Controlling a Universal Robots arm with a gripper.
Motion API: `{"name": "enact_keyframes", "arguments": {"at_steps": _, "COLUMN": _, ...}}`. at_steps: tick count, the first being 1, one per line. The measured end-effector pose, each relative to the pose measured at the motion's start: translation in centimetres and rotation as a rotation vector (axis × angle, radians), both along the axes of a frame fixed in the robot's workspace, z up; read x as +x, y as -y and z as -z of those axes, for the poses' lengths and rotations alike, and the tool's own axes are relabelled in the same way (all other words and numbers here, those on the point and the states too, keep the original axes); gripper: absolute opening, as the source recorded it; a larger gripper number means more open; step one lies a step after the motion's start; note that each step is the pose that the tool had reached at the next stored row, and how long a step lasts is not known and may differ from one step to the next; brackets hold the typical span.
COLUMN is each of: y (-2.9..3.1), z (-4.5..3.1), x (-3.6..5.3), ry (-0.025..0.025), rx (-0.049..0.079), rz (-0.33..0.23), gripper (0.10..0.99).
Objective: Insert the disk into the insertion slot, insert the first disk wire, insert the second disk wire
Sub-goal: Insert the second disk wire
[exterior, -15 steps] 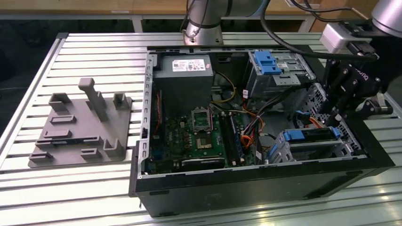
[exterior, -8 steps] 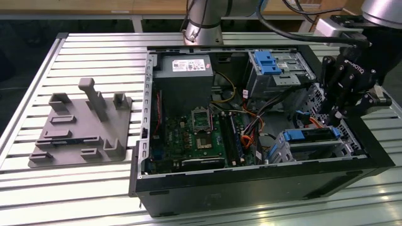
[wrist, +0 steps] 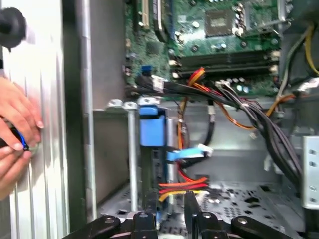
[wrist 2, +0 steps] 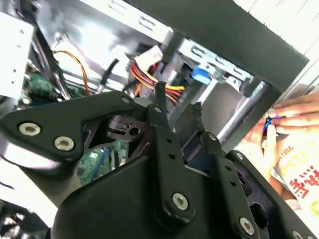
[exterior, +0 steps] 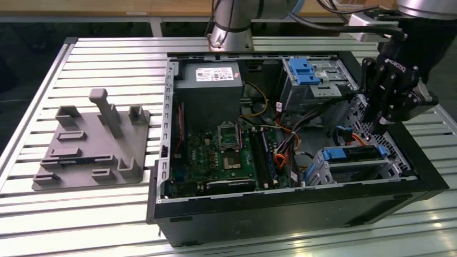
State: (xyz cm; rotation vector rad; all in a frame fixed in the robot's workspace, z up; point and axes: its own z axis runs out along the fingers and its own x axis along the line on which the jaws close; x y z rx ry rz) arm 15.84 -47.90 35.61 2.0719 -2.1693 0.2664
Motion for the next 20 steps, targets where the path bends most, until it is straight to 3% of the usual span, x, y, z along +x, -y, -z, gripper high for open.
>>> {"name": "enact_keyframes", "arguments": {"at_steps": 1, "y": -0.26, "z": 0.01, "x": -0.07, "ry": 0.0070, "rx": 0.000, "rz": 0.000, "gripper": 0.361}}
{"name": "enact_keyframes", "arguments": {"at_steps": 2, "y": -0.40, "z": 0.00, "x": -0.22, "ry": 0.0107, "rx": 0.000, "rz": 0.001, "gripper": 0.361}}
{"name": "enact_keyframes", "arguments": {"at_steps": 7, "y": -0.78, "z": 0.01, "x": -1.67, "ry": 0.0115, "rx": -0.009, "rz": 0.004, "gripper": 0.361}}
{"name": "enact_keyframes", "arguments": {"at_steps": 9, "y": -1.20, "z": 0.00, "x": -2.04, "ry": 0.0115, "rx": -0.028, "rz": 0.004, "gripper": 0.361}}
{"name": "enact_keyframes", "arguments": {"at_steps": 14, "y": -1.71, "z": 0.01, "x": -2.81, "ry": 0.0110, "rx": -0.105, "rz": 0.002, "gripper": 0.361}}
{"name": "enact_keyframes", "arguments": {"at_steps": 18, "y": -2.38, "z": 0.03, "x": -3.55, "ry": 0.0109, "rx": -0.127, "rz": 0.002, "gripper": 0.361}}
{"name": "enact_keyframes", "arguments": {"at_steps": 20, "y": -2.40, "z": 0.05, "x": -3.62, "ry": 0.0053, "rx": -0.131, "rz": 0.001, "gripper": 0.361}}
